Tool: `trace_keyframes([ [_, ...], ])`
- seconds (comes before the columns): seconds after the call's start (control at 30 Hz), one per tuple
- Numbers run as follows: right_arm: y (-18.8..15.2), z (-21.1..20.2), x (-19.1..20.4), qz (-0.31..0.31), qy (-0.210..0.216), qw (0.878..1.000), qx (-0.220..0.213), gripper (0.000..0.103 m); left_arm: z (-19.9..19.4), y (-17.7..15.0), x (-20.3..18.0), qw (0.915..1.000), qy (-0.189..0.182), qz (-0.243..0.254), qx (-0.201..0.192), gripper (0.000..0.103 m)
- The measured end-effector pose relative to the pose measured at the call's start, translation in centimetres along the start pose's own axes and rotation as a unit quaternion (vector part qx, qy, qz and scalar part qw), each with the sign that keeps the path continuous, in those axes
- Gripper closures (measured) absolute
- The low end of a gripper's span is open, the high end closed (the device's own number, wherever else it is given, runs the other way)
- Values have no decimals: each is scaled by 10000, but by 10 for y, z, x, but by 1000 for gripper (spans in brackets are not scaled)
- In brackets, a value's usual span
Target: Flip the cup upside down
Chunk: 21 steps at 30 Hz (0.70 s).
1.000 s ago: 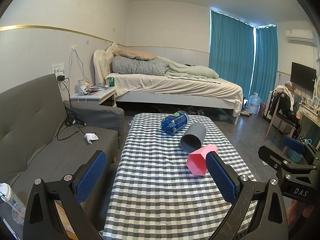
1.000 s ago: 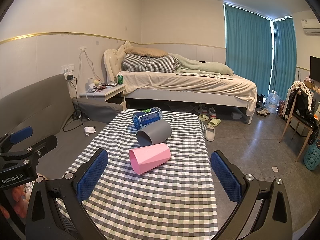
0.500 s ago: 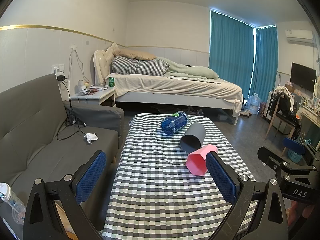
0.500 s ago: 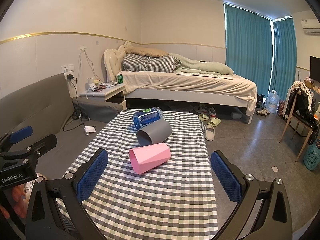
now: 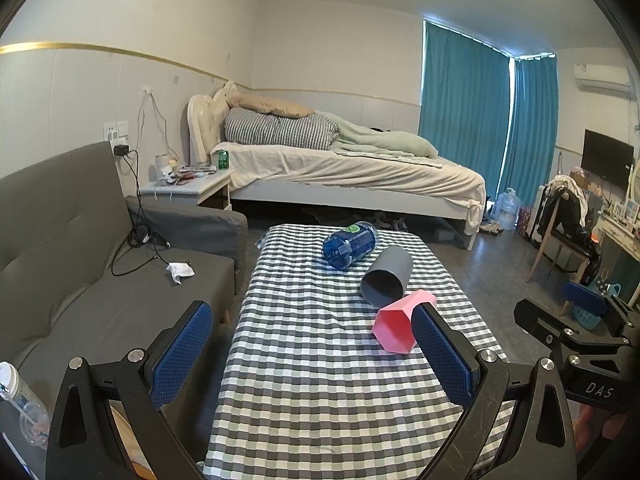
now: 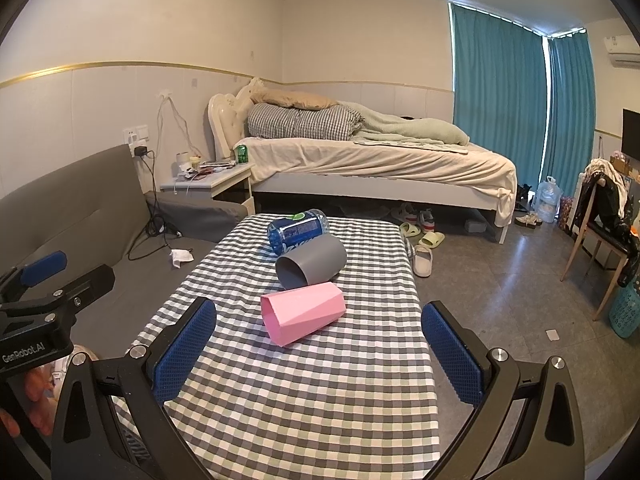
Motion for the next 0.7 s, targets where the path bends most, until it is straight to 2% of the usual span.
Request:
trace_keyframes([
  [0.13, 3, 10, 1, 169, 202, 9992, 302, 0, 18, 3, 13, 9995, -8, -211, 236, 0],
  [0.23, 8, 28, -2, 199, 117, 9973, 694, 0, 38, 6, 26, 9982, 99, -360, 469, 0],
  [0.33, 12, 59, -5, 292, 79, 9923, 1202, 0, 63, 8, 37, 9966, 273, -387, 675, 0],
  [0.4, 18, 81, -6, 356, 35, 9897, 1389, 0, 79, 9, 43, 9956, 337, -356, 794, 0],
  [0.53, 31, 130, -1, 288, -92, 9863, 1624, 0, 110, 8, 52, 9932, 538, -208, 1011, 0],
  [0.7, 42, 198, 10, 397, -233, 9789, 1991, 0, 141, 3, 56, 9918, 520, -187, 1150, 0],
])
Point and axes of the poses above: each gripper's, at about its wrist camera, not at the fingertips, and z roughly the way its jaws point, x to its left, y to its top, the point moved 9 cm from there along z, roughly the way its jaws point
